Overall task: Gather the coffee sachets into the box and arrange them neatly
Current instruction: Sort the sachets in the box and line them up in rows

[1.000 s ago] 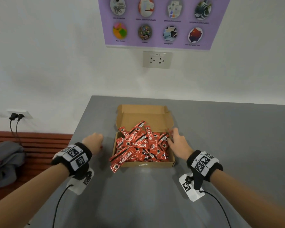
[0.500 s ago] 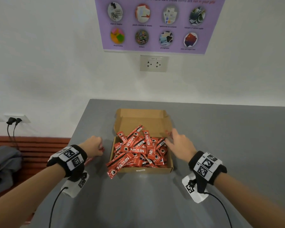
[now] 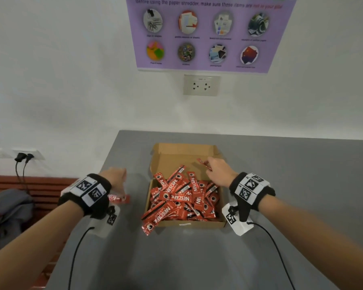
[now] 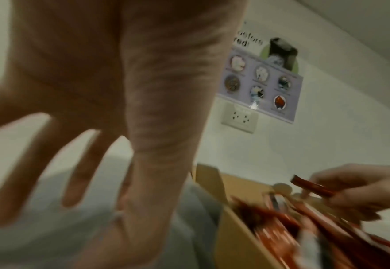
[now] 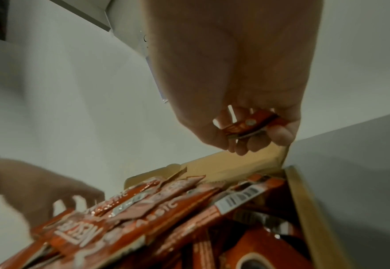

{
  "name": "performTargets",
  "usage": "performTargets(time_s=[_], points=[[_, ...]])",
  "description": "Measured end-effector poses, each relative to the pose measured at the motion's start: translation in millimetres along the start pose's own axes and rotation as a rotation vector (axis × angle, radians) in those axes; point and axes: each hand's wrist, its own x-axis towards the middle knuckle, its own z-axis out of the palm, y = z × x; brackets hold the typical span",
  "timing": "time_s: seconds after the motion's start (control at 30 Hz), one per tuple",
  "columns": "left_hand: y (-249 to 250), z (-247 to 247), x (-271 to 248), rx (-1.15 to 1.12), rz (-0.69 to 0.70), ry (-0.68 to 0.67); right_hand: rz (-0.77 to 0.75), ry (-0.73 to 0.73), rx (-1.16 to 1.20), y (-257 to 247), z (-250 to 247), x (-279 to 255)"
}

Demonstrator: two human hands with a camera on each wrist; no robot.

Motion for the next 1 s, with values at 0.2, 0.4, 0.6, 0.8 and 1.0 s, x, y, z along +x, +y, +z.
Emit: performTargets(time_s=[0.2, 0.4, 0.6, 0.8, 1.0], points=[[-5.5, 43.0, 2.7, -0.045, 0.044, 0.040, 0.030, 0.026, 0.034, -0.1, 0.4, 10.0], [13.5, 47.3, 0.7, -0.062, 0.043, 0.156, -0.018, 0.098, 0.000, -5.3, -1.0, 18.3], [19.5, 36.4, -3.9, -0.143, 0.029, 0.272, -0.092, 0.045, -0.086, -2.9, -6.8, 1.0], [57.9, -43.8, -25.8, -0.407, 0.448, 0.676, -0.233, -0.086, -0.094, -13.5, -1.4, -51.5], [116.6, -28.4, 5.9, -0.266, 0.558, 0.267, -0.397, -0.066, -0.360, -40.7, 12.7, -64.1]])
